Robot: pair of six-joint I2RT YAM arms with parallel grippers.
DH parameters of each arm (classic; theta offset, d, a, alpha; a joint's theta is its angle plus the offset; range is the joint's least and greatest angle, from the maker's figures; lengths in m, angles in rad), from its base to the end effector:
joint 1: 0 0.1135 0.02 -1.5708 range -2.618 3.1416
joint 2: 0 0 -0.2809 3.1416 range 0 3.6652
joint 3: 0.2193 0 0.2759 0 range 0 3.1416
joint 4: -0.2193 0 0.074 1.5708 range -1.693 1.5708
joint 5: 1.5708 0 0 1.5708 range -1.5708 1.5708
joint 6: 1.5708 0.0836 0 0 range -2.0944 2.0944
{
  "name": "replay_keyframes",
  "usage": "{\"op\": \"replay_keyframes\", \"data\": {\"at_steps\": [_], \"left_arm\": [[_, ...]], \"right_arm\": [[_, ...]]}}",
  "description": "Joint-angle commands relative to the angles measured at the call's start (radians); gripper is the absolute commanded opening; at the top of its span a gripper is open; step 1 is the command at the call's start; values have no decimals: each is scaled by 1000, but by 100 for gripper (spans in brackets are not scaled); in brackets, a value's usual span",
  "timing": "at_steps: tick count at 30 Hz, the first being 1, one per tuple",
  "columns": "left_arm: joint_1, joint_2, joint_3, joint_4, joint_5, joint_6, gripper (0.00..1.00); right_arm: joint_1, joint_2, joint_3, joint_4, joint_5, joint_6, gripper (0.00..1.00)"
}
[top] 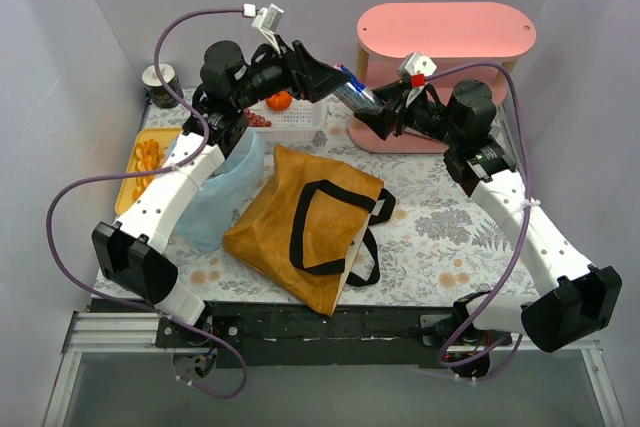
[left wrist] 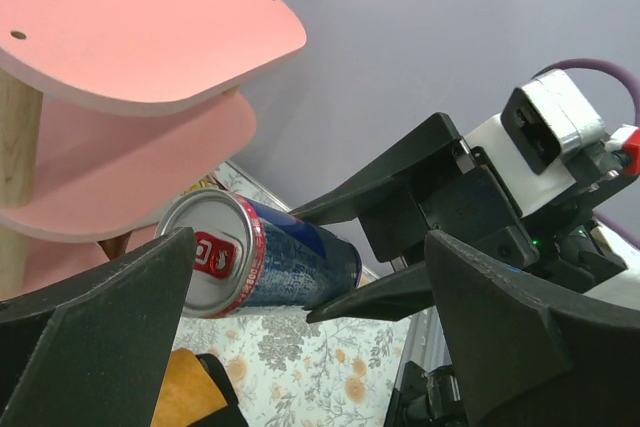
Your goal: Untie the knot of the grocery bags and take out the mixed food
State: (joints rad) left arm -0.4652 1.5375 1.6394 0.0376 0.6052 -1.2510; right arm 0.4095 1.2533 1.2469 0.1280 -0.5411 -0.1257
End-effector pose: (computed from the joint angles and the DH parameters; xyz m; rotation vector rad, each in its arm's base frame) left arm 0.3485 -0.2281 0.5012 -0.0841 1.7443 -1.7659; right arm 0.3008 0.1775 0.4563 -0.8095 1.2596 0.6205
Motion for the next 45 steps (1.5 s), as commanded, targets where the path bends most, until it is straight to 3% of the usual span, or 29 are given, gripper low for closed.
{"op": "replay_keyframes", "data": {"at_steps": [1,11,17,27,30,35,42,43,45], "left_arm": [[-3,30,-1,16,25,-34,98],[-1,4,-75,-19,-90,-14,98],[2,12,-87,-8,-64,-25,95],[13,18,-110,-70,-260,-11,98],[34,21,-128,-44,-171,-68,98],[33,44,-127,102,163,-97,98],[34,72,-90,108,218,-71,71],[33,69,-93,110,212,-68,57],[34,62,-108,111,182,-61,47]], "right_arm": [[31,-35,55,85,41,-32,1],[52,-17,106,76,44,-37,1],[58,-15,123,71,50,-37,1],[68,-29,149,12,55,-58,1],[66,-35,148,1,63,-64,1],[66,-42,109,2,55,-72,1],[80,-17,100,10,41,-75,1],[83,-12,105,12,38,-80,1],[91,-2,108,-1,32,-94,1]]}}
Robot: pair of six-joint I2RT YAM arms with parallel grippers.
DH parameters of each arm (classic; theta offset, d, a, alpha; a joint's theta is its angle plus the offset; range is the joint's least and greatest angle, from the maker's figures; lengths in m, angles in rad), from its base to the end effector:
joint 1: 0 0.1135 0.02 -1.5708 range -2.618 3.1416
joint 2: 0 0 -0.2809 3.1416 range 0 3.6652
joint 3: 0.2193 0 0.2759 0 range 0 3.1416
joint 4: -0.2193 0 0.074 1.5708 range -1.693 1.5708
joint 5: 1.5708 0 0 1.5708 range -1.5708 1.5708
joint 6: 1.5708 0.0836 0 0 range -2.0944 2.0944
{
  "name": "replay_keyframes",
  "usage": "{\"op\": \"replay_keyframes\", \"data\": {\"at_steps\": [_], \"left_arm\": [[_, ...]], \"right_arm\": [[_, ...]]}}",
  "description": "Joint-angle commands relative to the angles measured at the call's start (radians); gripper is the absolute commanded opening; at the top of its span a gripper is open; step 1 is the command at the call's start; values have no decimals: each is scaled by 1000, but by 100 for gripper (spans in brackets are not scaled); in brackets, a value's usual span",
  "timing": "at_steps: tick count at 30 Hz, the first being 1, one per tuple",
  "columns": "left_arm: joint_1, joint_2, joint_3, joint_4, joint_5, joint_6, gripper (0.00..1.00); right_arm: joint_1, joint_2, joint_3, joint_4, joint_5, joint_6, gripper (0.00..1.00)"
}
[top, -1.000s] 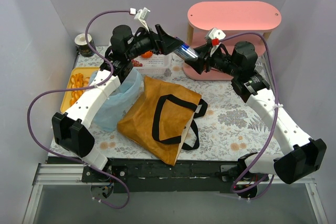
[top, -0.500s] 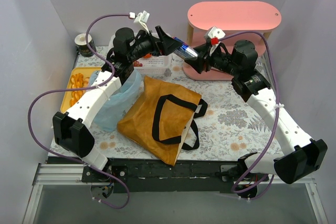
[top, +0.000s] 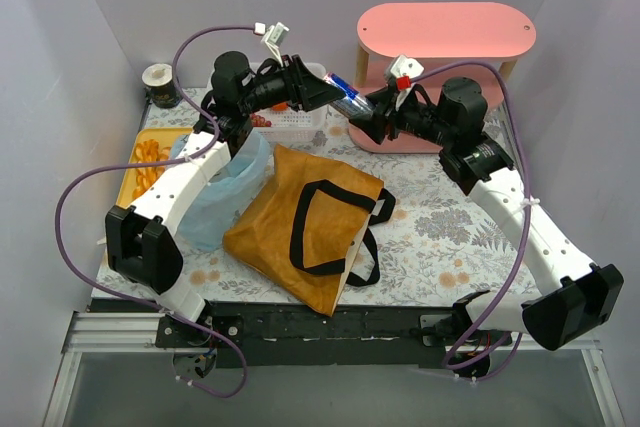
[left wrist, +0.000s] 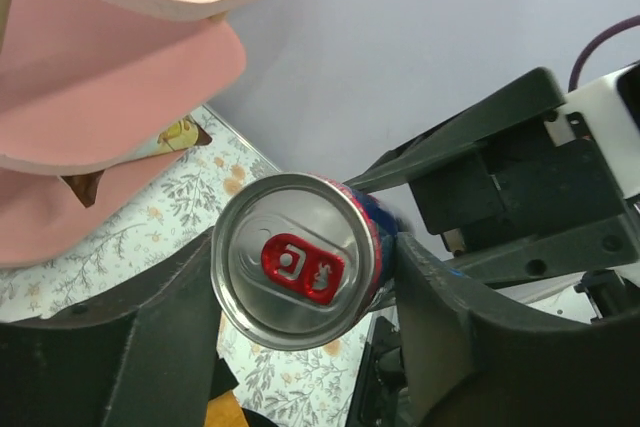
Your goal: Untie the knot of the grocery bags and take out the mixed food
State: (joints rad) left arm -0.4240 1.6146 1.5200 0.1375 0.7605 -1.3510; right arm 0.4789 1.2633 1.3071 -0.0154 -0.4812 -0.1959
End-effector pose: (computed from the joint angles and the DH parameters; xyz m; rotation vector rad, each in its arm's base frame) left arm 0.3778 -0.2337 0.4342 -0.1309 1.9163 -1.8823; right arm 0.2923 0.1954 0.4572 -0.8698 1.3142 0.5929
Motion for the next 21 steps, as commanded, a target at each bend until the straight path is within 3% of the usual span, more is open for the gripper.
{"op": "replay_keyframes", "data": {"at_steps": [1,2,5,6,11,12,15,21], "left_arm": [[-4,-22,6,10,11,47,40],[-4,-25,-1,10,2,53,23],[1,-32,-6,17,3,110,0],[1,-35,-14,20,14,130,0],[2,-51,-41,5,103,309,0],[2,-53,-46,-2,93,331,0],[2,-51,-44,-30,53,435,0],[2,-7,72,-68,48,510,0]], "right_arm": [[23,-10,46,135,-30,-30,1],[23,-8,40,128,-36,-36,1],[24,-10,27,72,-59,-53,35],[24,-21,24,65,-59,-45,46],[24,-44,40,-51,-69,-68,78],[24,-42,58,-79,-79,-76,91],[24,-51,66,-130,-91,-94,98],[24,-41,34,-100,-105,-40,98]]}}
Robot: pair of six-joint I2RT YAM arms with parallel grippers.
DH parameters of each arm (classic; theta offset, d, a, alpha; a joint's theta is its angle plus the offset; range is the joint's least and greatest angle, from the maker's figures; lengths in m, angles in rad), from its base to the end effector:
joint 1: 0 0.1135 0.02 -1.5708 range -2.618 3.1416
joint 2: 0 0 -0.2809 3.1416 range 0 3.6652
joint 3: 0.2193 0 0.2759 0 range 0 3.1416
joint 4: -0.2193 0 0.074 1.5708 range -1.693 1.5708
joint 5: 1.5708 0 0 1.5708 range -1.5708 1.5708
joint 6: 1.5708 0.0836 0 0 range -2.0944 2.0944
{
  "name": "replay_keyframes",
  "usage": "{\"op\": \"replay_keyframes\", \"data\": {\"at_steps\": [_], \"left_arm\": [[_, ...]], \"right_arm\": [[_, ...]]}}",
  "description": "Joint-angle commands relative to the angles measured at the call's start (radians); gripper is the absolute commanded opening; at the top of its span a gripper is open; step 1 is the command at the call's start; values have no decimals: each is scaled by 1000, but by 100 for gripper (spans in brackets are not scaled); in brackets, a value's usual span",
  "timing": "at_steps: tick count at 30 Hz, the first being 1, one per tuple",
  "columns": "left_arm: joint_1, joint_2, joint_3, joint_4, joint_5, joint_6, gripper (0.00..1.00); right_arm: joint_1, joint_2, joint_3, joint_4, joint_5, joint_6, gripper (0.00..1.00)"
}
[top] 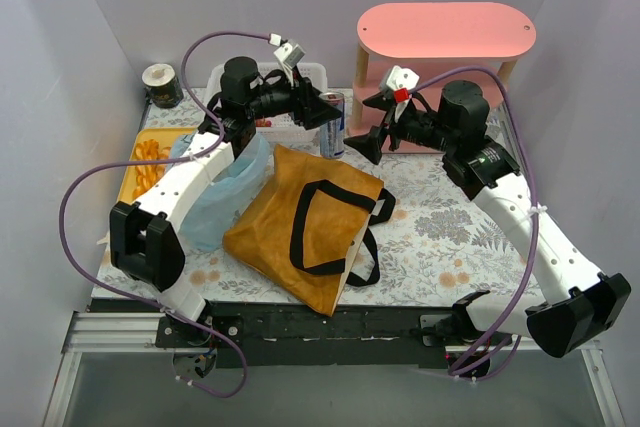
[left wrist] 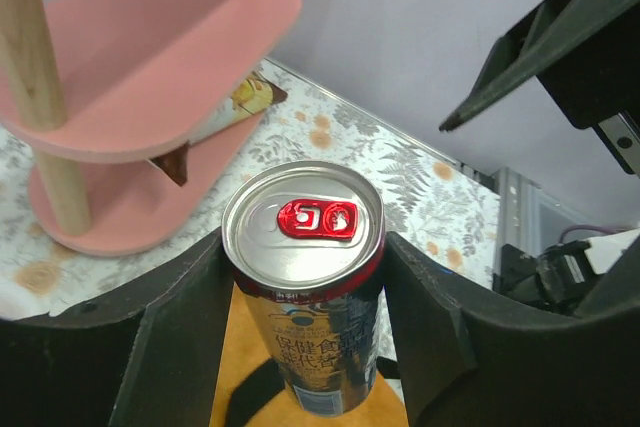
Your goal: Untie the knot of the grocery bags and take out the mixed food
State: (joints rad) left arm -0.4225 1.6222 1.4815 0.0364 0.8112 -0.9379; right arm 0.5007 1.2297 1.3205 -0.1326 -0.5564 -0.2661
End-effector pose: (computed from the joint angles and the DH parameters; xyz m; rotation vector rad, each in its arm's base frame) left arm 0.3768 -0.2358 0.4020 0.2167 1.9371 -1.6369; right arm 0.2715 0.1989 0.4564 -0.9951 1.3070 0.6272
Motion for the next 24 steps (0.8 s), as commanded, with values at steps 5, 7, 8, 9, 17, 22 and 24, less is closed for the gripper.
{"op": "replay_keyframes", "data": {"at_steps": [5,7,8,9,17,22,24], "left_arm": [[-9,-7,164,0,9,142,0],[-15,-18,168,-6,19,142,0],[-16,-24,168,-9,23,146,0],[-19,-28,163,-10,29,149,0],[-39,-73,140,-12,43,137,0],[-53,-87,146,-15,16,145,0],[-53,-90,146,-21,-4,154,0]], "right_arm": [[2,40,22,63,26,94,98],[2,68,28,103,45,154,98],[2,74,32,116,50,171,98],[2,91,37,123,44,194,98],[1,204,114,201,-14,340,96],[1,238,143,202,-51,373,71],[1,241,141,202,-89,363,45]]}}
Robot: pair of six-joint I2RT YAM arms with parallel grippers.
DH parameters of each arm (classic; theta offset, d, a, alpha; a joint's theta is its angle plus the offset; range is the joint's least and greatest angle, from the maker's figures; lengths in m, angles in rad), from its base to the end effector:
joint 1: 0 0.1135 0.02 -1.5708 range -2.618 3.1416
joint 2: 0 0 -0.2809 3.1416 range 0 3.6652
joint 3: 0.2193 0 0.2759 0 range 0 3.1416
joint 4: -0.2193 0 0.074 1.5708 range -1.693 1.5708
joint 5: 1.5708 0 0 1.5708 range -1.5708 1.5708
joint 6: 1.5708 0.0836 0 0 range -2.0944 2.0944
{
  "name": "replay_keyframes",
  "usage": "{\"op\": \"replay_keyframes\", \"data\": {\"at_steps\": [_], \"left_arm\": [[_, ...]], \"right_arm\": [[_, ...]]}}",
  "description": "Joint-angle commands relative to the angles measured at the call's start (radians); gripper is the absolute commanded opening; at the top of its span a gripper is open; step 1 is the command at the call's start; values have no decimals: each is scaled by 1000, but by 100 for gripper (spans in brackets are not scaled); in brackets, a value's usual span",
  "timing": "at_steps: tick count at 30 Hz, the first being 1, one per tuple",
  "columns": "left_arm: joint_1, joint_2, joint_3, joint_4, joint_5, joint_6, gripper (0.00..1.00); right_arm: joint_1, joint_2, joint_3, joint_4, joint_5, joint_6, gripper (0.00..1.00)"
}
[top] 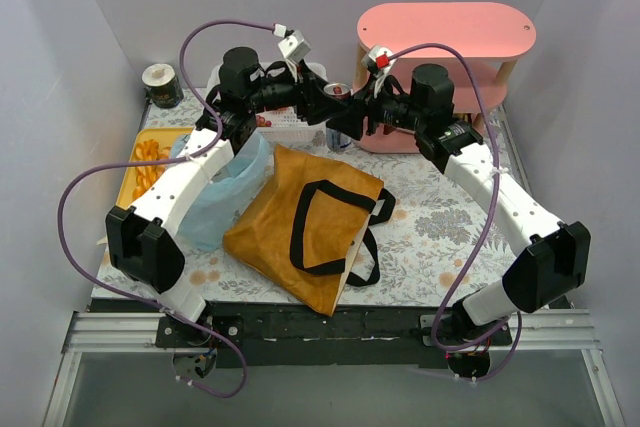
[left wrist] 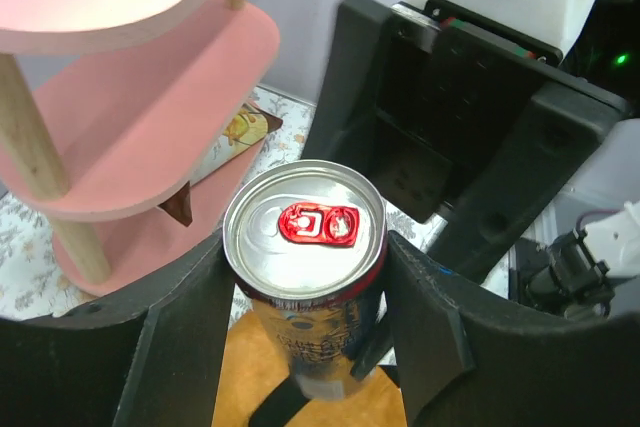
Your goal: Untie the knot of the grocery bags and take out the mixed food
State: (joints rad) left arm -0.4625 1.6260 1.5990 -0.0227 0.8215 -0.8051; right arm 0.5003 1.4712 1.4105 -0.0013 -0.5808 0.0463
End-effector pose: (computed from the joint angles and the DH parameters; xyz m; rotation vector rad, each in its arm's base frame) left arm 0.3639 -0.2498 0.4402 0.4117 1.8274 -1.5824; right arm 0.3361 0.2360 0.4277 -0.8154 1.4897 0.8852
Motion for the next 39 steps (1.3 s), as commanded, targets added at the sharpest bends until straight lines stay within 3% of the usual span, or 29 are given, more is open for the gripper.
{"op": "replay_keyframes", "data": {"at_steps": [1,2,3,5,7,8,10,11,15,20,24,28,39], "left_arm": [[-13,-97,27,38,-22,24,0],[-13,-97,29,37,-27,27,0],[-13,-97,30,41,-34,27,0],[-13,-89,42,46,-47,15,0],[-11,-86,50,61,-108,-3,30],[-13,-86,61,66,-142,-2,60],[-11,-87,87,64,-226,13,78],[-10,-87,102,58,-254,59,98],[8,-89,192,58,-487,173,98],[12,-109,161,69,-636,277,98],[12,-118,127,32,-651,244,98],[12,-123,116,29,-628,250,98],[13,-140,88,-23,-602,253,98]], "right_arm": [[1,0,48,69,-74,50,32],[1,-6,41,67,-77,50,6],[1,-9,33,67,-70,50,1],[1,-21,10,64,-53,49,1],[-2,-28,1,61,-53,40,1],[-11,-34,-1,61,-56,37,1],[-26,-43,4,67,-63,26,1],[-48,-51,14,75,-73,24,1],[-133,-61,86,139,-82,29,1],[-265,21,290,150,-74,1,1],[-341,81,376,208,15,-5,1],[-376,115,344,349,99,-26,1],[-376,313,542,327,251,-106,1]]}}
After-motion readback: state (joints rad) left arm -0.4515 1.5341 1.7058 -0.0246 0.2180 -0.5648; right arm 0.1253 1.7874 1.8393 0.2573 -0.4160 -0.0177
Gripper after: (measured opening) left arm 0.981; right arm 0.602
